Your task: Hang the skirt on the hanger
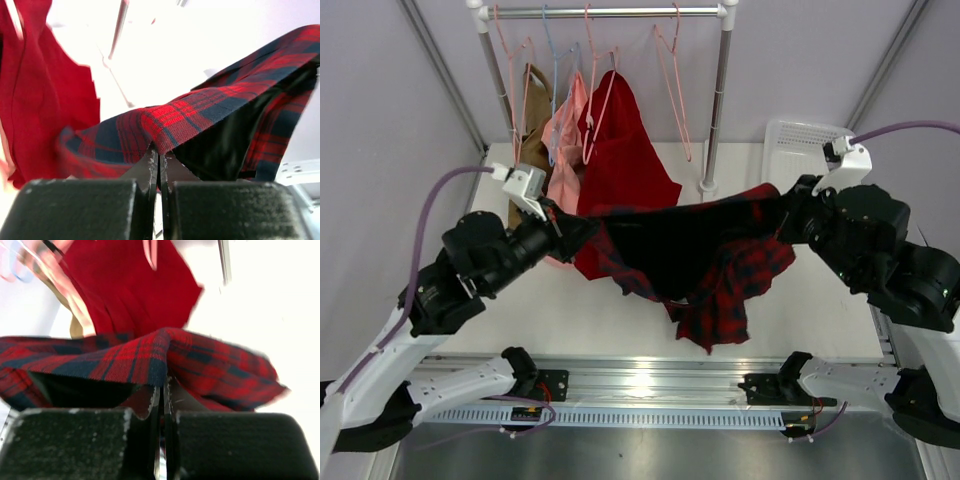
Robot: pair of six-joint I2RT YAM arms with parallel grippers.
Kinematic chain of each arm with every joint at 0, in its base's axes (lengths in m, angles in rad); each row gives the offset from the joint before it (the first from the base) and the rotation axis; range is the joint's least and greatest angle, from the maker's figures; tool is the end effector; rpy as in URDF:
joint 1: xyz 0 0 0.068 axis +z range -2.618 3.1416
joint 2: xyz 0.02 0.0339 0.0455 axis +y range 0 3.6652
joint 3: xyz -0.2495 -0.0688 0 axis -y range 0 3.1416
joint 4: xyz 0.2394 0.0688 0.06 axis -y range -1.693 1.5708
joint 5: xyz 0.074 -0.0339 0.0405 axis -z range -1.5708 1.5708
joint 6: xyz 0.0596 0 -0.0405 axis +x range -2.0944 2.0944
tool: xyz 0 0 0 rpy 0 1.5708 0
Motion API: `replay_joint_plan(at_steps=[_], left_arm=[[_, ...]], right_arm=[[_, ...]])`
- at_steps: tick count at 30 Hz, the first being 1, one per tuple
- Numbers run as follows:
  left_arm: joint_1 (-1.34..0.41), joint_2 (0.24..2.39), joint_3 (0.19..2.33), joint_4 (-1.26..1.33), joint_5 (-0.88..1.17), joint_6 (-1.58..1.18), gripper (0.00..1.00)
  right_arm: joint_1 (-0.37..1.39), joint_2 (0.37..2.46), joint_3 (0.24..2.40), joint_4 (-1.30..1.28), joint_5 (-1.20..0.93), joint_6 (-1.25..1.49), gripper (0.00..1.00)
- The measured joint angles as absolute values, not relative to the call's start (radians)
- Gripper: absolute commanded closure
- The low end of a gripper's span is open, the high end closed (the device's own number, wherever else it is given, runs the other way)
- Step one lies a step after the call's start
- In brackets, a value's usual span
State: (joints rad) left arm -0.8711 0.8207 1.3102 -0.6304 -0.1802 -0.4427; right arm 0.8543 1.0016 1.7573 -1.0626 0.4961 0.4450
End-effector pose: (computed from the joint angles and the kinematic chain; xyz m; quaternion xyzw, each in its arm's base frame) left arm 0.1140 -0.1188 0.4429 0.1022 0.7474 -0.3449 0.5585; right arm 0.1128 0.0863 0.4933 -0.0170 0.7953 0.1886 0.5758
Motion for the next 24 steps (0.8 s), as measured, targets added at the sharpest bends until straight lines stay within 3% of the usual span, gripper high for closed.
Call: replay_joint_plan(at_steps=[6,12,18,24], left_arm=[[-0.871,0.864,1.419,-0.652,-0.195,-0.443,1.0],[-0.819,0.917,1.38,-0.63,-0.203,-0.444,1.0],[-0.689,0.933,1.054,-0.479,-0.09,-0.496,1.0],[-0.649,0.958,0.652,-0.289,0.007,-0.582,1.0]], right_arm=[[0.842,1.087,1.891,-1.045,0.486,0.339,1.0],[0.674,1.118,1.795,-0.992,0.379,0.313,1.0],[0.42,1.031,1.34,-0.814,0.093,0.362,1.0],[0.325,0.979,0.874,-0.618,-0.15,0.446,1.0]])
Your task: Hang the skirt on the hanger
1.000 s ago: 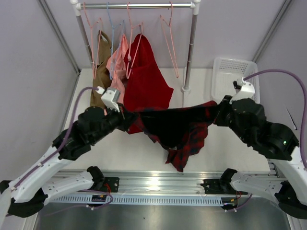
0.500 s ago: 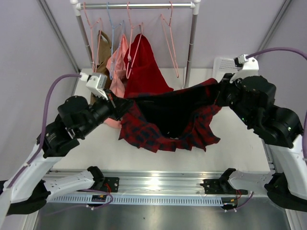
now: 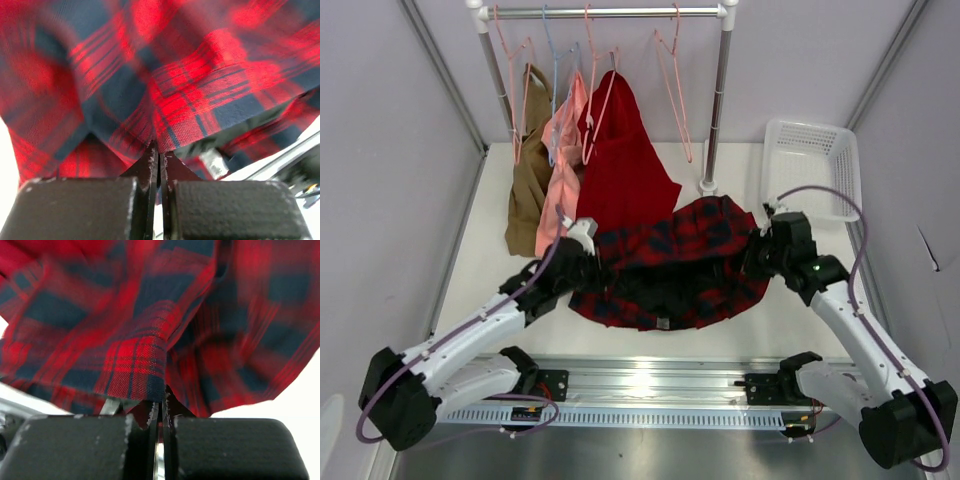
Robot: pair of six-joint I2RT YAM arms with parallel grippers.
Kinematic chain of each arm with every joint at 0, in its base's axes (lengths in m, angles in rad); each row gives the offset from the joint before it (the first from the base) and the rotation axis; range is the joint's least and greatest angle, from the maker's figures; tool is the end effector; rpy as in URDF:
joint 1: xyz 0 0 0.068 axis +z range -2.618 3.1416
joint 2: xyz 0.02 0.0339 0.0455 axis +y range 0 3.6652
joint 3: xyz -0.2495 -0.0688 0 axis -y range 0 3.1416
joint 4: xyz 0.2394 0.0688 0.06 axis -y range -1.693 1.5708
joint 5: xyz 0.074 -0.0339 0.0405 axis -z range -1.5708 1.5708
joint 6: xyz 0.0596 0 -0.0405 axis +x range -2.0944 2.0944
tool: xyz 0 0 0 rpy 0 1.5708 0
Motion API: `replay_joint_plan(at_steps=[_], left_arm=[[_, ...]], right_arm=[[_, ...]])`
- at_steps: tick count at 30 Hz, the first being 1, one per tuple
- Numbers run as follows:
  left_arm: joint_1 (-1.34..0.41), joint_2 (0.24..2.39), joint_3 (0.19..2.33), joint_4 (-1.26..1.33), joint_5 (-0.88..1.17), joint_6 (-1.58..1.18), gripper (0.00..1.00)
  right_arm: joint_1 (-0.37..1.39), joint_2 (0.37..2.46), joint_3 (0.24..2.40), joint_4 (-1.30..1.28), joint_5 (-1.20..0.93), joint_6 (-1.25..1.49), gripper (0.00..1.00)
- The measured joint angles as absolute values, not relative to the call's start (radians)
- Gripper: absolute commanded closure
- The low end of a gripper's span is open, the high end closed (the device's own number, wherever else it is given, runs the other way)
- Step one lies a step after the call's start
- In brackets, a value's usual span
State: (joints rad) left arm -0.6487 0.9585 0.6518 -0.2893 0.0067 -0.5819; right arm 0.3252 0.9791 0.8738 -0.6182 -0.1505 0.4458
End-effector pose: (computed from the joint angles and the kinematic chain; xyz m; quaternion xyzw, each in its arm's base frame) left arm 0.1858 -0.1414 0.2276 0.0311 0.8830 -0.2727 0.3807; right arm 0.2102 0.0803 0.2671 0.0239 0.9092 0.2176 0.3541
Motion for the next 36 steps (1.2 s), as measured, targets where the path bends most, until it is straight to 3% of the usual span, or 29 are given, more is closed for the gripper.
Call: replay_joint_plan(at_steps=[5,11,19,36], left_arm=[[-0.634,1.06,0.441,-0.126,0.084,-0.662,1.0],[-0.628,1.158,0.452,-0.032,0.093,-0.682,0.99],[-0.626,1.126,0.538,-0.053,0.093,-0.655,0.71],[-0.645,0.975,0.72,-0.214,0.178,-0.548,0.48]], right_arm=[[0.318,0.991,0.668,-0.491,-0.262,0.491,1.0],[0.306,1.095,0.622,-0.381,-0.302,0.497,1.0],[0.303,1.081,0.633,-0.372,-0.293,0.493,1.0],[0.304,1.017,0.655,-0.4,-0.297,0.492,1.0]])
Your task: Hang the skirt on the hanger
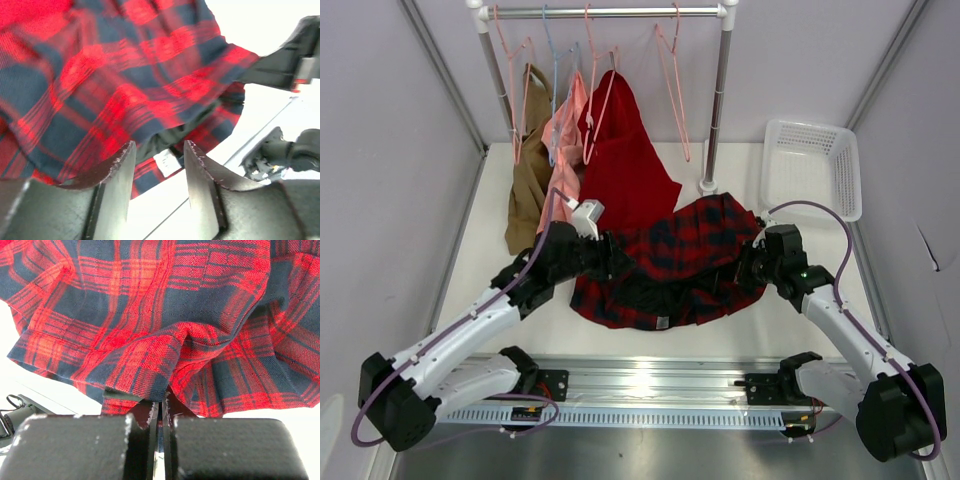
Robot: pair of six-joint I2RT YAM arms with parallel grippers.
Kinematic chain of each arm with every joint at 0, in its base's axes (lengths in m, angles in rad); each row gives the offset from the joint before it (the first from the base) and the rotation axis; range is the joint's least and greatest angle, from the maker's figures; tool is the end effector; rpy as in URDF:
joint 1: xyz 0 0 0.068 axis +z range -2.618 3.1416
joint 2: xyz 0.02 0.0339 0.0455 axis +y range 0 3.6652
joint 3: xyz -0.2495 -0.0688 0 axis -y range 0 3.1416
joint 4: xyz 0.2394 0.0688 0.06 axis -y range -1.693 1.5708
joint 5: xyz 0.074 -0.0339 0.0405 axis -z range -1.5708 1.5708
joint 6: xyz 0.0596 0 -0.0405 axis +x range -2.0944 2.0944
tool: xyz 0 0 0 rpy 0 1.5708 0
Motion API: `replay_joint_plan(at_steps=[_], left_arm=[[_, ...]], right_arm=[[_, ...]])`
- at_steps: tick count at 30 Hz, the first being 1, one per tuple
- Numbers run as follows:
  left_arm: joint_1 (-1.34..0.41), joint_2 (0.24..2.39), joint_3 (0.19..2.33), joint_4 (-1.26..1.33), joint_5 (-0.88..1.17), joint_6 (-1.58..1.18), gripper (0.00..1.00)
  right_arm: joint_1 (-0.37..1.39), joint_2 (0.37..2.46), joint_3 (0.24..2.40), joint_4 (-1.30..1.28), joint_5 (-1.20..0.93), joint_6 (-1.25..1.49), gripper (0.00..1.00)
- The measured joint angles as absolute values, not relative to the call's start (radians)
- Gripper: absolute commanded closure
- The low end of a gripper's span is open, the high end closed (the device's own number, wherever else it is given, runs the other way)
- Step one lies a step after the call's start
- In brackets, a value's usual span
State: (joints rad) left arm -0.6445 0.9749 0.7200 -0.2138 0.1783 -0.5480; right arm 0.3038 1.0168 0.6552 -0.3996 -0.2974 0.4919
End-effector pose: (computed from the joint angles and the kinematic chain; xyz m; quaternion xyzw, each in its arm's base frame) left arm 0.1896 -0.1557 0.2578 0.0875 0.8454 -0.3556 0.3889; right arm 0.2130 0.0851 0.2068 0.0273 0.9105 0.2764 0.3063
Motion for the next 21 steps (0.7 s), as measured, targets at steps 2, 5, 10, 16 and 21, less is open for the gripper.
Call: replay_joint_plan(at_steps=[2,5,10,16,21], left_arm=[[-0.656,0.953,0.761,-0.236,0.186,-0.533,0.47],[-0.676,0.928,0.83,-0.255,0.184,-0.516,0.46],[-0.713,0.999,1.047,-0.252,0.094,-0.494,0.41],[-0.77,1.28,1.428,-0.17,-0.193,-0.443,0.35],[-0.774,1.502,1.66,-0.072,-0.392,-0.398,0.26]], right_arm=[[0.304,1.017,0.655,-0.4,-0.297,0.492,1.0],[0.305,1.016,0.655,-0.4,-0.297,0.492,1.0],[0.313,1.015,0.655,-0.4,-0.297,0.492,1.0],[0.32,1.015,0.655,-0.4,-0.297,0.492,1.0],[0.324,1.015,0.655,-0.399,-0.297,0.492,1.0]])
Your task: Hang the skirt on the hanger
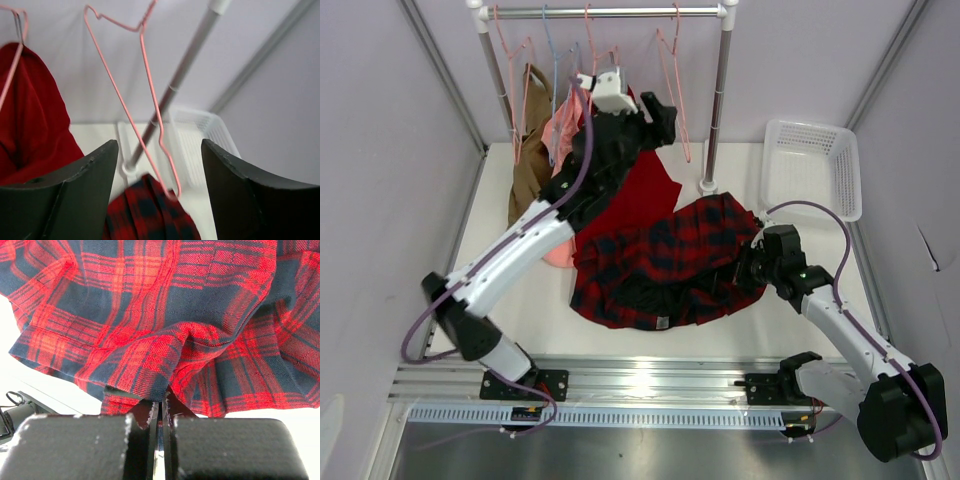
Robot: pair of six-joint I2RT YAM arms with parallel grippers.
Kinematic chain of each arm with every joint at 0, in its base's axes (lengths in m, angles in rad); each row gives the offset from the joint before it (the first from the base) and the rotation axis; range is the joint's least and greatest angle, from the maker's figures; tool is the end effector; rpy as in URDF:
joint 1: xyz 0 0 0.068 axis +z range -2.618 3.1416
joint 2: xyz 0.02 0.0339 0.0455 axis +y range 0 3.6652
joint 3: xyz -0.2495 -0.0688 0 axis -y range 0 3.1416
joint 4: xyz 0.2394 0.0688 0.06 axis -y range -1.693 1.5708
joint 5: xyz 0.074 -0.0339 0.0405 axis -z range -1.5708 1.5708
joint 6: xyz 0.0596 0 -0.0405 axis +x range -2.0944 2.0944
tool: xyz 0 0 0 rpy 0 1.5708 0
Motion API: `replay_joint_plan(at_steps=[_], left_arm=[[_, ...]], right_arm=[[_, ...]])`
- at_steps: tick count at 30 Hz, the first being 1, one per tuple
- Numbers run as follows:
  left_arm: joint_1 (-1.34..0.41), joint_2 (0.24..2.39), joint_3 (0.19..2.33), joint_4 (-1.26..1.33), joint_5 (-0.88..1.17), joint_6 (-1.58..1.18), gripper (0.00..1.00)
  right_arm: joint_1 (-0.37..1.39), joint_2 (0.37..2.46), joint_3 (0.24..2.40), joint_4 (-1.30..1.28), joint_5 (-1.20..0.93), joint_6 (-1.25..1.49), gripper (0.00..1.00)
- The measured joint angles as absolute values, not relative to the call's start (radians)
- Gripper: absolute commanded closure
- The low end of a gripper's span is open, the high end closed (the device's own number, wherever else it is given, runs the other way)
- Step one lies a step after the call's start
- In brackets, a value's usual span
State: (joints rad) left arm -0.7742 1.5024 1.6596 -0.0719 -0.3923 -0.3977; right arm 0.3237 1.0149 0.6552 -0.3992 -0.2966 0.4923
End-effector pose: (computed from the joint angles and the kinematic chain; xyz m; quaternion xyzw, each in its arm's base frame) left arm 0.2723 -0.2344 0.4702 -0.0169 0.6785 -0.2897 0.6749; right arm 0.2112 0.0892 0.2072 0.0184 0.9103 0.2796 0.3046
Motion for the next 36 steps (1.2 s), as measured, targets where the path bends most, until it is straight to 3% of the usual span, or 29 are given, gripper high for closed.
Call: replay_joint_plan(at_steps=[16,19,31,36], left_arm=[[-0.777,2.115,2.297,0.081,-0.722,-0.046,0.22],[-0.776,2.168,2.33,0.096,-0.758,0.01,0.22],[-0.756,2.189,2.336,0.097,-0.783,0.075,0.39],[-0.743,2.189,2.34,0.096,-0.773,0.078,0.5]], right_arm=[[0.328,1.034,0.655,-0.374,-0.311,0.489,1.0],[0.329,1.038,0.655,-0.369,-0.315,0.489,1.0],[0.33,1.055,0.654,-0.358,-0.327,0.476,1.0],[0.33,1.055,0.653,-0.352,-0.331,0.473,1.0]])
